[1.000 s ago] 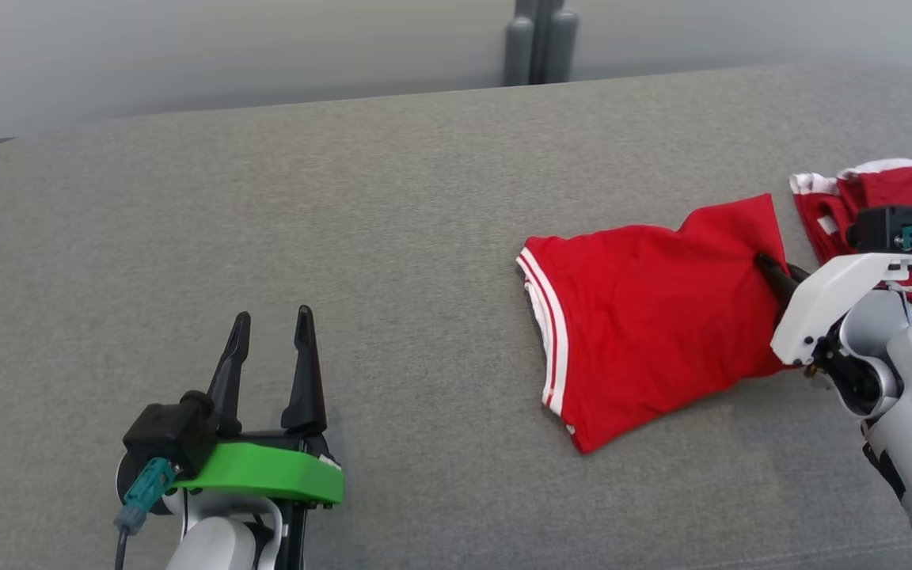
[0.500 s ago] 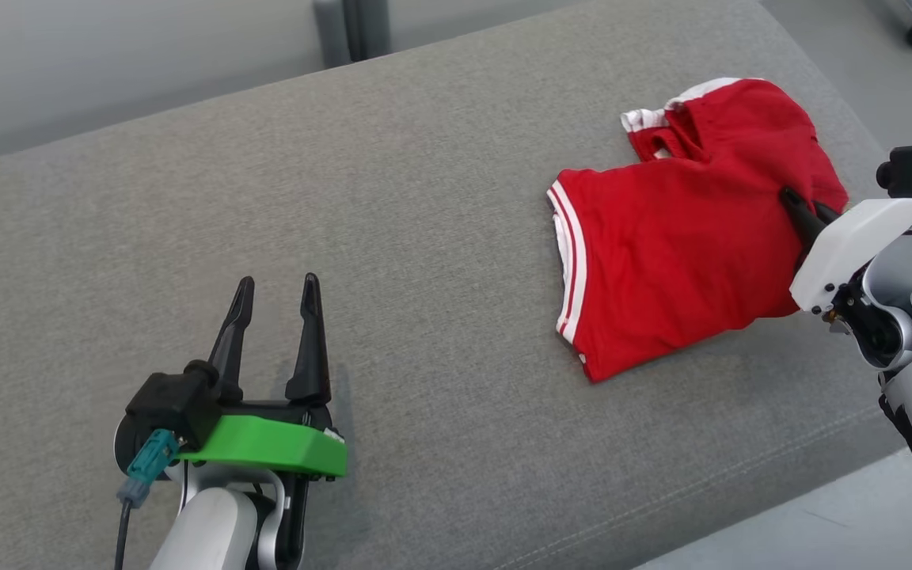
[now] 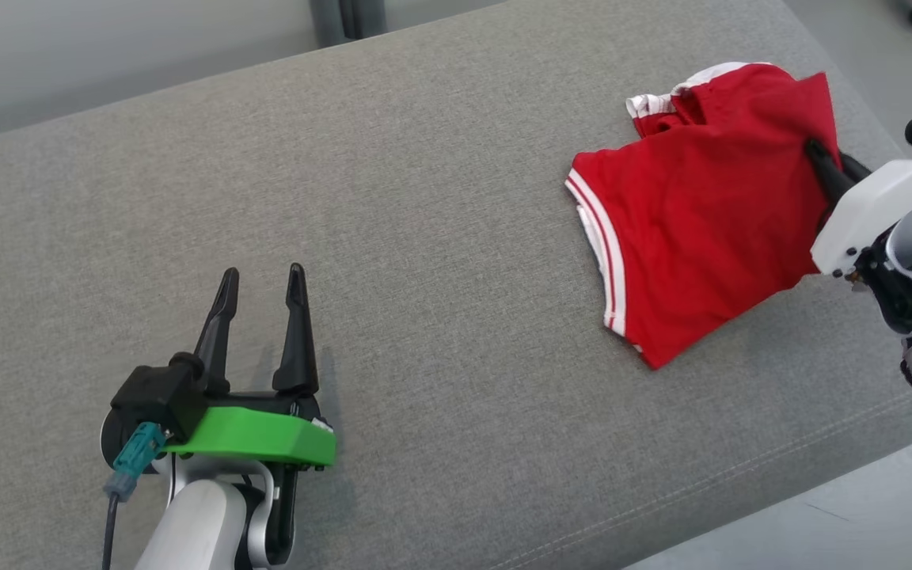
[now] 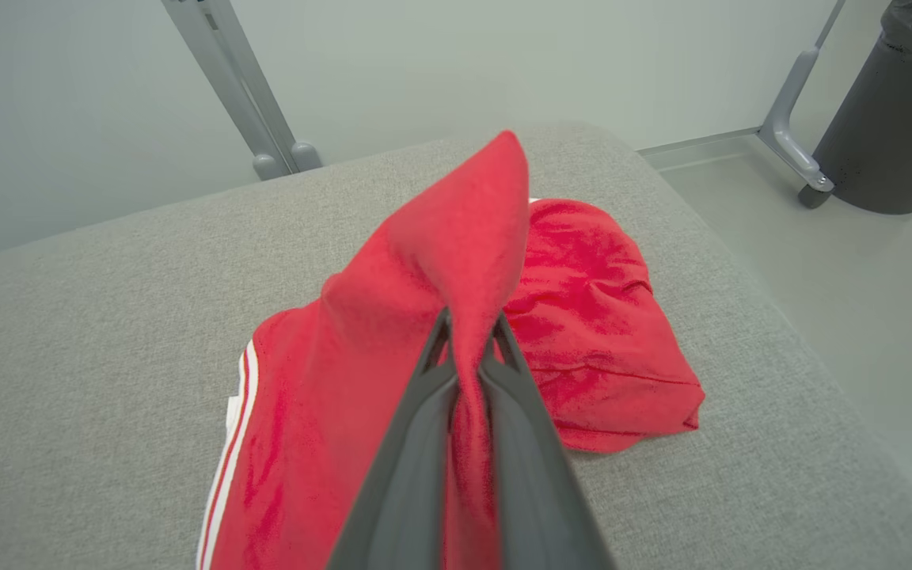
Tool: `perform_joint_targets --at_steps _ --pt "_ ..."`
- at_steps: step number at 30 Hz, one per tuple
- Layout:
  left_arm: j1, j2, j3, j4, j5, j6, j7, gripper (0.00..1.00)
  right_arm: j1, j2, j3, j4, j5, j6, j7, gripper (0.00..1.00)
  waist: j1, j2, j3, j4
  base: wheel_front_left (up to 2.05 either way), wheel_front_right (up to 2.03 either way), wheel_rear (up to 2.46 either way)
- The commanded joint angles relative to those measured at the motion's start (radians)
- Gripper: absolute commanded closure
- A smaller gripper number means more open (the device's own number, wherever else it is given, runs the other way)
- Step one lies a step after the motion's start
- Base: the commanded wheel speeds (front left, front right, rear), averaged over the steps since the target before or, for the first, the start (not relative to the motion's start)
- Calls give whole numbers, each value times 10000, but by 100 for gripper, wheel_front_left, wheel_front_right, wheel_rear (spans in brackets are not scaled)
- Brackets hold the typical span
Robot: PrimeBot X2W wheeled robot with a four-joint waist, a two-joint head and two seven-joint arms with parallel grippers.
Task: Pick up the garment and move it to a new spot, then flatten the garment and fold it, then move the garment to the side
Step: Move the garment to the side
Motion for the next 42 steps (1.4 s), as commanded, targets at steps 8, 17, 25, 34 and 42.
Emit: perform_joint_targets --at_steps 8,17,25,34,42 --pt "-135 68 139 -124 12 -3 -70 0 -1267 -75 -545 -66 -990 1 -63 100 0 -1 377 777 0 0 0" --pt "-355 133 72 -205 135 -3 -62 0 -1915 -523 -1513 822 -1899 1 -48 100 0 -1 899 1295 0 0 0" --pt "-593 246 -14 -440 260 17 56 0 -1884 -1503 -2428 1631 -2940 -1 -213 100 0 -1 1527 1618 0 0 0" --pt "-937 402 -188 -739 465 86 306 0 -2270 -1823 -3405 2655 -4326 -1 -905 100 0 -1 2258 2037 0 0 0" --pt "-1033 579 -237 -1015 581 188 496 0 -2673 -1613 -4648 3435 -6214 -1 -1936 65 0 -1 2720 2340 0 0 0"
